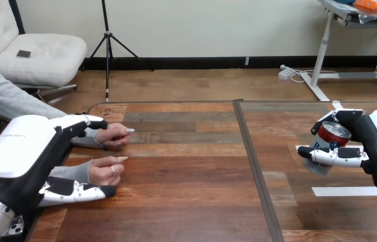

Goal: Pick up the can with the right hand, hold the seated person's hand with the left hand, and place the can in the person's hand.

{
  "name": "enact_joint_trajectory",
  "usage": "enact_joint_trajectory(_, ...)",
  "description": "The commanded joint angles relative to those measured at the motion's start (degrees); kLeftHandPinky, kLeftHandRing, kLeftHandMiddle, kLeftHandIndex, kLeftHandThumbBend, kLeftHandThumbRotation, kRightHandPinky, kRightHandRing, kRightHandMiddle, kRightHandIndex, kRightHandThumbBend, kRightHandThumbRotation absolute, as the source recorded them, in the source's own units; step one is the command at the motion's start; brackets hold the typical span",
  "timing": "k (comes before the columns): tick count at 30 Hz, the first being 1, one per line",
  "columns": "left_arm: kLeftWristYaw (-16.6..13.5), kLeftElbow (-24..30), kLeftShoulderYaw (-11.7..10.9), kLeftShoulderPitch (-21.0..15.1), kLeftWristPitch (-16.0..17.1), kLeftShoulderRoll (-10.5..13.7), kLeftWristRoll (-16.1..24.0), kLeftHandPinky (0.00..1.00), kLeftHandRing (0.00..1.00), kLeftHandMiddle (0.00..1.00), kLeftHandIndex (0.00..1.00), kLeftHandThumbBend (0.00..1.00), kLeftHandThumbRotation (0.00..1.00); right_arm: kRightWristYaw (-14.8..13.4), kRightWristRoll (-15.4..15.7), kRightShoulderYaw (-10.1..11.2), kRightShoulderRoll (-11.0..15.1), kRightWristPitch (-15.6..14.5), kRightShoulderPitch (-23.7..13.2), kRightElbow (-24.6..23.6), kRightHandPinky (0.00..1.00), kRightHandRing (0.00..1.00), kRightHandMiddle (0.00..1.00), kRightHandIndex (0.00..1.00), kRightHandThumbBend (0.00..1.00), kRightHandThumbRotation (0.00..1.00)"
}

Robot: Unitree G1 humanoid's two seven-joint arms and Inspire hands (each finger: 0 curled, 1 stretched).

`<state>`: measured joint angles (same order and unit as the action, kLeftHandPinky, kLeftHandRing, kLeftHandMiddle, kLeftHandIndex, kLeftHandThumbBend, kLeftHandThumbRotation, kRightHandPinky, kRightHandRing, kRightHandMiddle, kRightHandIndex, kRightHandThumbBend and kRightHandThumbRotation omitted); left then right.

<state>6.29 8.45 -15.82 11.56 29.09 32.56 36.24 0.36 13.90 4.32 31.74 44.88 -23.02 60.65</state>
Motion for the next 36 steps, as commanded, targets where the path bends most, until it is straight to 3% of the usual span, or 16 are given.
enact_joint_trajectory(1,-2.8,1.8,-1.0,-2.6,-1.3,2.6,3.3,0.56,0.72,0.77,0.75,1.0,0.4,-0.5,-0.7,0.0,1.1,1.1,-3.0,-2.4,0.3,0.33,0.4,0.45,0.69,0.0)
enact_joint_trajectory(6,-4.5,1.6,-0.6,-2.8,-2.4,3.5,6.2,0.57,0.73,0.77,0.75,1.0,0.42,-0.4,-0.8,0.0,1.1,1.0,-3.1,-2.2,0.3,0.34,0.4,0.45,0.69,0.0)
enact_joint_trajectory(18,-4.1,0.2,1.2,-4.1,-6.5,4.5,8.0,0.63,0.8,0.84,0.8,1.0,0.4,0.3,-1.5,0.3,0.9,0.4,-3.3,-2.0,0.3,0.34,0.4,0.46,0.68,0.0)
enact_joint_trajectory(24,-3.3,-1.5,2.7,-5.0,-8.5,5.4,9.3,0.65,0.82,0.87,0.83,1.0,0.39,0.2,-1.2,0.1,1.1,0.7,-3.4,-1.9,0.3,0.34,0.4,0.46,0.67,0.0)
enact_joint_trajectory(36,-3.8,-7.1,6.2,-7.3,-9.3,6.8,9.8,0.68,0.83,0.88,0.84,1.0,0.37,-0.1,-0.9,0.0,1.0,1.1,-3.6,-2.0,0.29,0.32,0.39,0.45,0.68,0.0)
